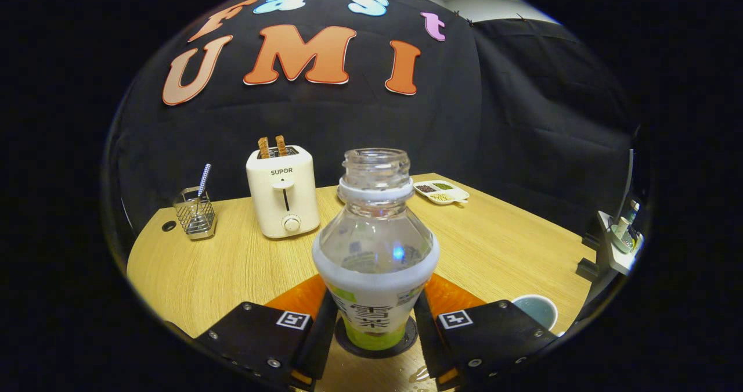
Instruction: Take the bottle from table, then pour the juice into the cup, finally place the bottle on the coaster
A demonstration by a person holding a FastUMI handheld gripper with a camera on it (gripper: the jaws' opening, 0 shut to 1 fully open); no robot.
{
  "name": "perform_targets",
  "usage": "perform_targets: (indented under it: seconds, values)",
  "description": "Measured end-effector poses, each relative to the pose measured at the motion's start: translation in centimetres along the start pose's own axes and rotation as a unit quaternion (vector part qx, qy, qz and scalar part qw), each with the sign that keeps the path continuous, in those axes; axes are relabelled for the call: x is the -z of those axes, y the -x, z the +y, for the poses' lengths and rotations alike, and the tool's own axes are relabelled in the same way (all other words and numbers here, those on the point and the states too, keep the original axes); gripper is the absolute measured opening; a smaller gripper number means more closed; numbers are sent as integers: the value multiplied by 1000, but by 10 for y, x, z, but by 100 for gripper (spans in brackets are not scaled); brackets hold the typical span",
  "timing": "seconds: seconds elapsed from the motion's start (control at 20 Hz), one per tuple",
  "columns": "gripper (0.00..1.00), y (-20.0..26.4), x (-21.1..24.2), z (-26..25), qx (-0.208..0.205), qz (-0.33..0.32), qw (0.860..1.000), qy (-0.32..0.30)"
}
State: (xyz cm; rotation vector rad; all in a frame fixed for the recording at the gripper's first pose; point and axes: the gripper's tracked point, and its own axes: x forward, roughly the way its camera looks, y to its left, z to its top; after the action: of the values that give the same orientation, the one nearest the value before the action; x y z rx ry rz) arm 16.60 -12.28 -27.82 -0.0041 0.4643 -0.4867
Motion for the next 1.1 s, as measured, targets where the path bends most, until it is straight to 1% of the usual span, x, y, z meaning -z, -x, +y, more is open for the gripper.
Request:
perform_targets:
  seconds: [0.3,0.35,0.45,0.55,0.65,0.85,0.95,1.1]
  values:
    - [69,5,5,-10,6,6,1000,-2]
    - [72,7,6,-12,5,8,1000,-1]
    - [83,10,6,-16,5,11,1000,-5]
    - [90,14,-1,-18,1,3,1000,-8]
    - [92,20,-9,-18,-6,-5,1000,-13]
    - [93,44,-35,-14,-32,-28,999,-21]
    - [94,60,-56,-14,-42,-46,998,-17]
    - [94,93,-87,-15,-51,-73,996,-14]
